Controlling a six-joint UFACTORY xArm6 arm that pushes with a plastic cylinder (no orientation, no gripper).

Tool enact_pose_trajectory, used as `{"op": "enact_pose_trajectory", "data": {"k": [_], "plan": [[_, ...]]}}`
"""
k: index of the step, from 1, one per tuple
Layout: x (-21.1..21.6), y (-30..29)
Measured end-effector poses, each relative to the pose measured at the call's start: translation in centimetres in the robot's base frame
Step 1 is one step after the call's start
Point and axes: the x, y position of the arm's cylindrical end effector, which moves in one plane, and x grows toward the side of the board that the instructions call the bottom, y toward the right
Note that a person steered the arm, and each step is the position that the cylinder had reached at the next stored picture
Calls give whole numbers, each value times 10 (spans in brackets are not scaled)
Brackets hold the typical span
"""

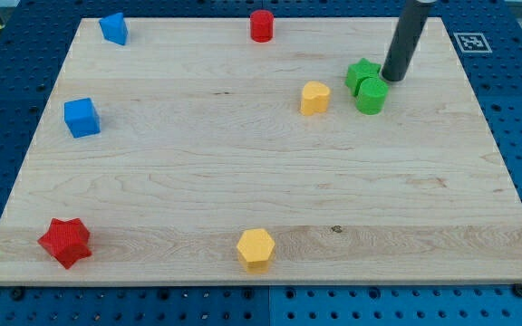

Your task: Point your arm to the red circle

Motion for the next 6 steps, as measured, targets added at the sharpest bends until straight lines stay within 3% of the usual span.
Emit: {"op": "enact_pose_trajectory", "data": {"k": [3, 4, 6], "plan": [[-1, -39], [-35, -31], [-117, -115]]}}
